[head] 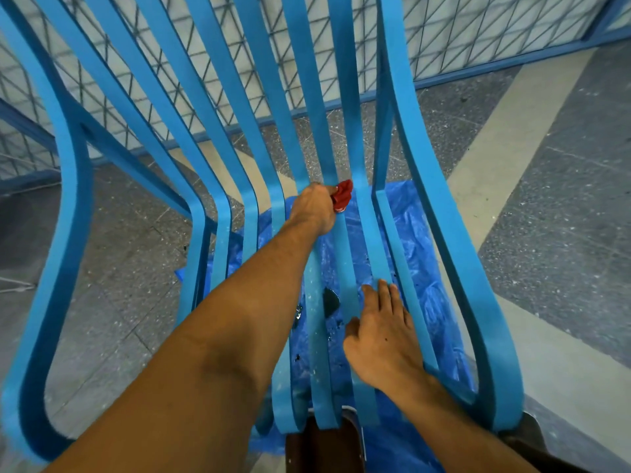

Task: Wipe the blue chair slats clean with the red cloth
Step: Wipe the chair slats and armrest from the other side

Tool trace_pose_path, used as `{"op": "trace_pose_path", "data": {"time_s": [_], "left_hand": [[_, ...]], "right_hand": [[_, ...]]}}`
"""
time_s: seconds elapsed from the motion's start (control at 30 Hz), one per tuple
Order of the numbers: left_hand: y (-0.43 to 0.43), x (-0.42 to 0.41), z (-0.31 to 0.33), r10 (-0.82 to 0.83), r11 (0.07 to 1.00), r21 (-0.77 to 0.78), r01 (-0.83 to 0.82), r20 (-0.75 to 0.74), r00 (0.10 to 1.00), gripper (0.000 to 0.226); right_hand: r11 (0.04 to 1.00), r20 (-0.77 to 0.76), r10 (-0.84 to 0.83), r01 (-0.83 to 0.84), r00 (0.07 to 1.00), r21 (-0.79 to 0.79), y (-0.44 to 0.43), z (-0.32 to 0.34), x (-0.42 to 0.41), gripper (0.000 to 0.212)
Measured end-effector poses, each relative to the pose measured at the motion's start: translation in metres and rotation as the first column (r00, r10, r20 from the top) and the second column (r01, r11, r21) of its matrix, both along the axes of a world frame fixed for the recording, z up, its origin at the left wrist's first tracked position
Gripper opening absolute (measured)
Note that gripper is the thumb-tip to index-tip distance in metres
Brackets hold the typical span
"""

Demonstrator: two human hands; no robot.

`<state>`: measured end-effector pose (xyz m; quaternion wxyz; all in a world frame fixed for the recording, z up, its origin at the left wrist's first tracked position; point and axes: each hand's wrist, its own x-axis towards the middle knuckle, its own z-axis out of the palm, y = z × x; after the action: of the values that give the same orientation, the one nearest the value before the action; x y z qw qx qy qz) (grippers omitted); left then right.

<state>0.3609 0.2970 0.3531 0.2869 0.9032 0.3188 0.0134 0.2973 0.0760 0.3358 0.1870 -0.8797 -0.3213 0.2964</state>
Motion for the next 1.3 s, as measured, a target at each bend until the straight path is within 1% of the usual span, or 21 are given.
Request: {"op": "trace_pose_path", "data": {"time_s": [0.07,0.1,0.13,0.17,0.23,0.3,0.4,0.53,0.63,0.73,0.8,0.87,0.97,1.13,1.23,1.3], "left_hand": [[0.002,-0.002,-0.001,-0.012,0.998,0.05,0.023,-0.193,0.981,0.038],[0.002,-0.006,-0.003,-0.029,0.99,0.123,0.064,-0.27,0.963,0.041],[-0.001,-0.012,-0.003,-0.05,0.981,0.163,0.105,-0.31,0.95,0.042],[-0.005,-0.017,-0.004,-0.072,0.981,0.148,0.125,-0.321,0.944,0.043],[-0.015,-0.027,-0.006,-0.137,0.978,0.114,0.174,-0.279,0.95,0.045],[-0.025,-0.039,-0.005,-0.156,0.977,0.102,0.189,-0.274,0.949,0.047],[-0.044,-0.057,-0.004,-0.169,0.979,0.073,0.19,-0.227,0.959,0.05],[-0.073,-0.082,0.001,-0.227,0.965,0.068,0.254,-0.271,0.935,0.057],[-0.094,-0.1,0.002,-0.252,0.955,0.073,0.287,-0.312,0.916,0.061],[-0.119,-0.119,0.006,-0.258,0.953,0.074,0.294,-0.308,0.915,0.056],[-0.135,-0.135,0.01,-0.263,0.957,0.044,0.288,-0.301,0.917,0.056],[-0.149,-0.15,0.011,-0.268,0.958,0.02,0.286,-0.292,0.918,0.061],[-0.172,-0.171,0.014,-0.257,0.963,0.006,0.27,-0.282,0.924,0.065],[-0.198,-0.193,0.024,-0.228,0.972,-0.011,0.234,-0.264,0.937,0.063],[-0.215,-0.207,0.029,-0.185,0.983,-0.058,0.177,-0.243,0.952,0.054],[-0.229,-0.216,0.027,-0.124,0.989,-0.103,0.103,-0.227,0.966,0.045]], "right_hand": [[1.0,-0.023,-0.02,0.021,1.0,0.016,0.001,0.0,0.001,0.065],[0.999,-0.035,-0.031,0.031,0.999,0.026,0.001,0.001,0.001,0.064],[0.999,-0.045,-0.039,0.041,0.998,0.034,0.001,0.002,0.001,0.063],[0.998,-0.053,-0.049,0.051,0.997,0.041,0.001,0.001,0.001,0.063],[0.996,-0.058,-0.072,0.075,0.996,0.057,0.001,0.0,0.001,0.061],[0.992,-0.055,-0.094,0.098,0.994,0.076,0.002,0.0,0.002,0.059],[0.986,-0.07,-0.129,0.136,0.989,0.1,0.002,0.003,0.003,0.059],[0.982,-0.075,-0.146,0.154,0.986,0.113,0.001,0.007,0.004,0.059],[0.98,-0.075,-0.133,0.142,0.988,0.136,-0.005,0.012,0.003,0.054],[0.978,-0.093,-0.109,0.124,0.99,0.168,-0.019,0.018,0.003,0.055],[0.982,-0.12,-0.085,0.104,0.989,0.157,-0.035,0.023,0.001,0.047],[0.99,-0.152,-0.04,0.059,0.988,0.125,-0.052,0.027,-0.005,0.041],[0.993,-0.195,-0.004,0.027,0.981,0.119,-0.074,0.032,-0.021,0.042],[0.962,-0.295,-0.1,0.168,0.95,0.215,-0.099,0.02,-0.042,0.045],[0.933,-0.39,-0.149,0.26,0.909,0.25,-0.116,0.023,-0.057,0.047],[0.921,-0.449,-0.183,0.312,0.874,0.234,-0.125,0.023,-0.065,0.046]]}}
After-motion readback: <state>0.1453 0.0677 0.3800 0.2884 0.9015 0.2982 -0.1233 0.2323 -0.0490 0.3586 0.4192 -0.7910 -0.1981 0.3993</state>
